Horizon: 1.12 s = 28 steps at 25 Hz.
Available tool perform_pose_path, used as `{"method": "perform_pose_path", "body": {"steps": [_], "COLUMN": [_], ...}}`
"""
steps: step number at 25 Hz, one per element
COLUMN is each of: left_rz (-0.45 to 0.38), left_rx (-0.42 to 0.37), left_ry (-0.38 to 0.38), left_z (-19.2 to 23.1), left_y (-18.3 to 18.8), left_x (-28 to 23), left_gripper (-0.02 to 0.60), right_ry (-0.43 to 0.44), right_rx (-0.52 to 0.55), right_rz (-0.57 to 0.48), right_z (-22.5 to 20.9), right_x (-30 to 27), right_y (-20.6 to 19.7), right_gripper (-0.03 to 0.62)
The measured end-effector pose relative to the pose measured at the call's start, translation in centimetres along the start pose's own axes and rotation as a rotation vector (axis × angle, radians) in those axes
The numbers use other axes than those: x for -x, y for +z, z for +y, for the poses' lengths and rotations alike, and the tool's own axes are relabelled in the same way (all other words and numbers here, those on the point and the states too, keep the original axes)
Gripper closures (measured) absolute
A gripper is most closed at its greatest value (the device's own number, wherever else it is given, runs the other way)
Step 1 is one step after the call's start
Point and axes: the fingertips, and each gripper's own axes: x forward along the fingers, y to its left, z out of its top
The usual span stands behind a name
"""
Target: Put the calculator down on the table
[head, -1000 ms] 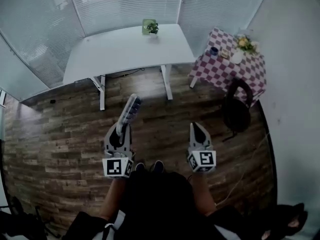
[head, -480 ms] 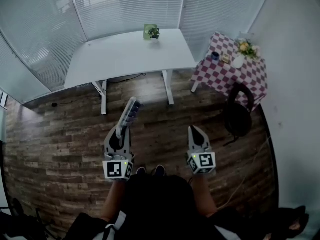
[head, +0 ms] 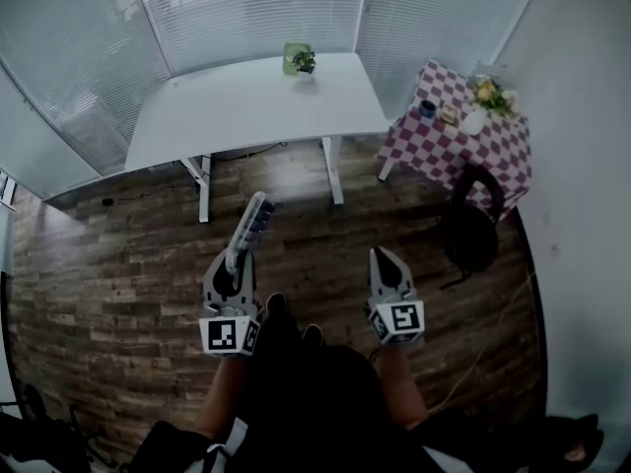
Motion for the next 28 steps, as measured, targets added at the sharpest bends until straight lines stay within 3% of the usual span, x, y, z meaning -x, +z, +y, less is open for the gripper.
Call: {"method": "perform_pose_path", "body": {"steps": [8,19,28], "left_rz": [0.007,-0.032,-0.028], "left_rx": [0.022,0.026,0.036], "left_ry": [-0.012,-0.055,-0.045], "left_z": [0.1,0.6,1.5], "left_y": [-1.2,-1.3,-2.6], "left_x": [-2.4,-10.0,-12.8], "left_gripper": [0.48,0.48,0.48], "right_ry": [0.007,-0.017,-0.022], "right_rx": [0.012,0.053,0.051], "right_rz": [-0.019,-0.033,-0.023], "right_z": [-0.5,-3.9,-5.4], "right_x": [-1.5,-7.0,-9.0], "right_y": [0.5,1.0,-0.2], "right_gripper": [0.588,0.588,0.588]}}
